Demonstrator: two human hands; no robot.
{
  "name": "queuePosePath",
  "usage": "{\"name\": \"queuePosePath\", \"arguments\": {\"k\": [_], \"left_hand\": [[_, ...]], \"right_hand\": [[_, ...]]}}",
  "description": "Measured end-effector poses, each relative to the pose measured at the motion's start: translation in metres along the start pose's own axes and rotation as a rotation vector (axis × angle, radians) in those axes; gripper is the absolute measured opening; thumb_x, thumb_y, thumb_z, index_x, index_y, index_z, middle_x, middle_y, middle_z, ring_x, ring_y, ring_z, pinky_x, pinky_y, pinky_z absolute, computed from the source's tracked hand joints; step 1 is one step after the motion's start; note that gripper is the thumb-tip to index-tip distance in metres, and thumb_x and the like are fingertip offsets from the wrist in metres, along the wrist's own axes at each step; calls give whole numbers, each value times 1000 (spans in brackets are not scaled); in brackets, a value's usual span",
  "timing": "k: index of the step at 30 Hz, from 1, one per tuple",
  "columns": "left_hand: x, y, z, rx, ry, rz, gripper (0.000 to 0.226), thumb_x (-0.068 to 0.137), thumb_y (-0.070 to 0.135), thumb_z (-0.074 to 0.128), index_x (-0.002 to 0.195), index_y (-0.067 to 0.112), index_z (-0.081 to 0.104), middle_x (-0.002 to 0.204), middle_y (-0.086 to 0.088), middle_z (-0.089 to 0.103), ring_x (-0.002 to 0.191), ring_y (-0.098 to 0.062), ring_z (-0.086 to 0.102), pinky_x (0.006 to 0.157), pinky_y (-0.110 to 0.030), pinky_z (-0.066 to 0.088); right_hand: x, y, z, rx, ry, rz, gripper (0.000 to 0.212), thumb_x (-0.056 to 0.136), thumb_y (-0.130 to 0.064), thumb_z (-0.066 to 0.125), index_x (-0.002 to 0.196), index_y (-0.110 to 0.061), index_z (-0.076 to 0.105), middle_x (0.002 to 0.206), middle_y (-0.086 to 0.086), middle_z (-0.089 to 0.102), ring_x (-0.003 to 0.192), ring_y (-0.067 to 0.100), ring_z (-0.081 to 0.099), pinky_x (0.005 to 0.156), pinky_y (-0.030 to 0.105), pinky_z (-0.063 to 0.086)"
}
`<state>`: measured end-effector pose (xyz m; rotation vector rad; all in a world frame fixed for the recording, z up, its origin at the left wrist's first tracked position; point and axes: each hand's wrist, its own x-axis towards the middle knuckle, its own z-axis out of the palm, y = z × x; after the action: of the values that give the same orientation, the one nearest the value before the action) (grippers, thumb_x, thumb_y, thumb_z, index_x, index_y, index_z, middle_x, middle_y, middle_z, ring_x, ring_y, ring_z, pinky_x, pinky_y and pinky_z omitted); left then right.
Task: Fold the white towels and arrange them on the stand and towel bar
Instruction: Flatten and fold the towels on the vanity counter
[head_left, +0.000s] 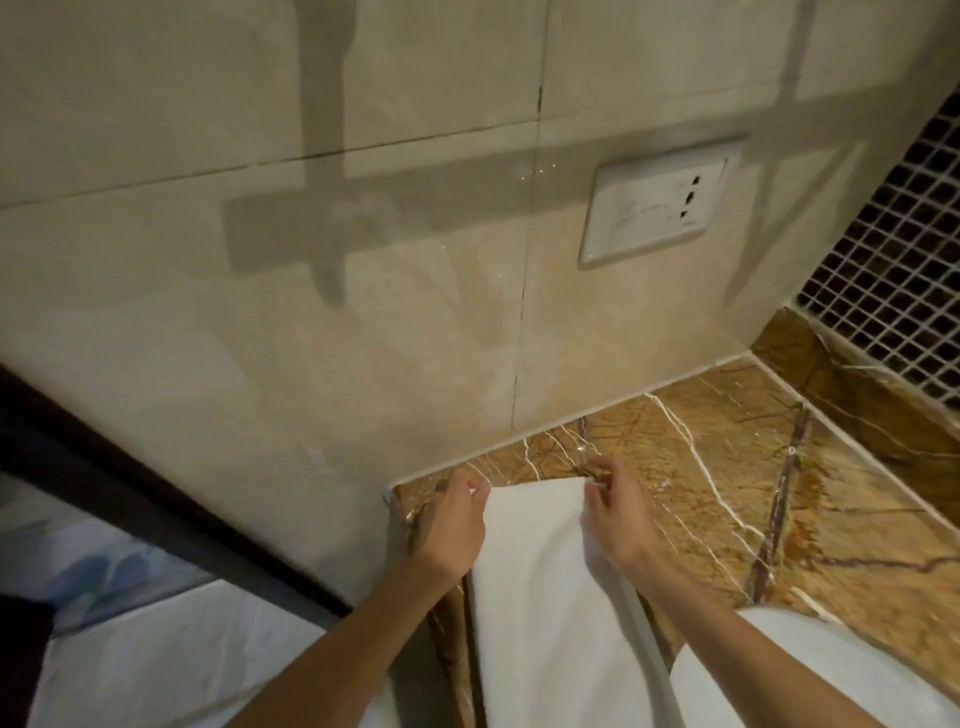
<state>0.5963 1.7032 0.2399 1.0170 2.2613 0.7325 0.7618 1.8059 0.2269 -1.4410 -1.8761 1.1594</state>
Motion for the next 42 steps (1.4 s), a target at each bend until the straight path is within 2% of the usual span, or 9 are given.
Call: {"name": "queuePosePath", "arguments": {"k": [7,14,18,25,29,33,35,40,42], "left_hand": [[9,-3,11,121,66,-72,14,100,35,39,98,25,47,97,-6,63,94,-30,61,71,-34,42],[15,-5,14,53,120,-52,15,99,27,45,100,14,53,94,-11,64,92,-31,59,75,-37,43],[6,-5,19,62,180,12,17,99,25,44,106,12,53,94,-10,63,91,-30,60,67,-32,36],[-25,-14,11,86,141,338,36,98,13,45,132,2,50,129,-14,49,116,-28,51,97,-40,41],[-43,-23,11,361,0,305,51,100,35,33,148,21,26,156,-6,11,140,-24,23,115,-37,22],[-64,-26,16,510,-89,284,55,100,46,23,151,31,9,159,4,-14,147,-19,-9,118,-38,-2],[-76,-29,17,544,-125,292,56,100,47,21,151,32,7,159,5,-14,146,-18,-13,114,-36,-8],[-106,-33,12,545,-169,317,59,99,47,24,152,28,6,160,2,-11,146,-19,-12,118,-40,-4],[-120,-33,10,513,-195,315,61,98,49,29,151,28,8,160,5,-12,147,-19,-10,120,-42,1]], "right_hand": [[9,3,5,-136,-19,-16,24,97,-7,46,117,-16,54,107,-1,60,99,16,55,90,32,45],[9,6,15,-333,-16,-99,26,95,-8,39,114,-21,51,111,1,51,88,17,43,74,32,31],[6,6,16,-359,-1,-95,23,97,-13,38,115,-21,50,111,1,47,86,18,46,74,32,34],[-19,13,6,-291,-37,-220,23,96,-25,45,118,-22,49,118,-5,33,93,16,50,83,38,47],[-41,15,0,-320,-139,-264,27,96,-32,40,120,-23,47,145,-6,18,129,21,34,105,40,39],[-66,10,-9,-405,-136,-333,16,91,-33,36,88,-18,42,136,-1,26,105,26,46,83,45,51],[-82,10,-13,-408,-132,-348,16,91,-28,39,79,-18,38,139,-3,23,109,21,48,83,38,48],[-136,19,-27,-389,-133,-312,12,93,-29,40,86,-20,45,117,-2,37,104,16,41,90,34,43],[-160,24,-34,-403,-122,-288,13,94,-29,39,88,-21,47,107,-4,40,96,14,42,84,32,41]]}}
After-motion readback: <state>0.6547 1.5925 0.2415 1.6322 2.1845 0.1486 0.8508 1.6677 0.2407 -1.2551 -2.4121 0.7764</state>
